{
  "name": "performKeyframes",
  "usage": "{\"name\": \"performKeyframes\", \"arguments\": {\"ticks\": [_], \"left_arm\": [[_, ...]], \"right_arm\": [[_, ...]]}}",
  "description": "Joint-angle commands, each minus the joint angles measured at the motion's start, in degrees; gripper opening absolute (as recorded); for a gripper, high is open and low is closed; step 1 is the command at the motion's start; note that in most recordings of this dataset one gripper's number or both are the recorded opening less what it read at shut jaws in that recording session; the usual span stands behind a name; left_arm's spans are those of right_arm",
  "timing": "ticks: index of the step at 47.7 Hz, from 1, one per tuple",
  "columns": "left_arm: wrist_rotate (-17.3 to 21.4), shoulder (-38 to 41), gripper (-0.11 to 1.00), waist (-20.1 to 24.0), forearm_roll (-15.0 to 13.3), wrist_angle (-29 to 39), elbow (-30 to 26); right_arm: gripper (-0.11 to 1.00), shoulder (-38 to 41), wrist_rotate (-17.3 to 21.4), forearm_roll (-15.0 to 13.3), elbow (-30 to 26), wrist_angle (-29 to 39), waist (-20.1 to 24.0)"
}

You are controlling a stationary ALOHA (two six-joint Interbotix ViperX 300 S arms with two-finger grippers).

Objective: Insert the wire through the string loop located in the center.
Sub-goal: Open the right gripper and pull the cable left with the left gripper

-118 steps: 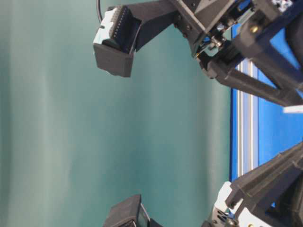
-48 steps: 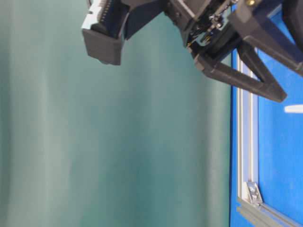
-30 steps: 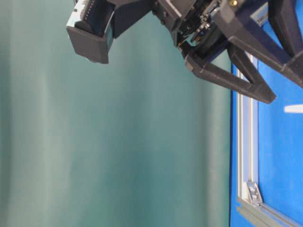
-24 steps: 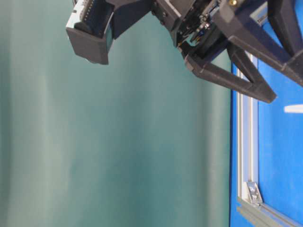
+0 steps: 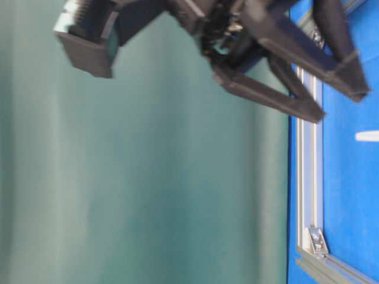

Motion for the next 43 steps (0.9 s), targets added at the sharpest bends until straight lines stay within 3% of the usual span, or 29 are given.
{"name": "performKeyframes", "arguments": {"ticks": [1,15,43], "left_arm": [[0.0,-1.32,0.93,0.18,0.18,1.05,-1.41],[0.0,-2.46,0.93,0.18,0.18,1.58,-1.93],[0.0,-2.2,0.93,0.18,0.18,1.58,-2.02]], "right_arm": [[0.93,-3.16,0.0,-0.09,-1.23,1.32,0.09],[0.93,-7.82,-0.09,-0.35,-0.79,3.34,0.0],[0.93,-8.0,-0.09,-0.97,-0.62,3.08,-0.26]]}}
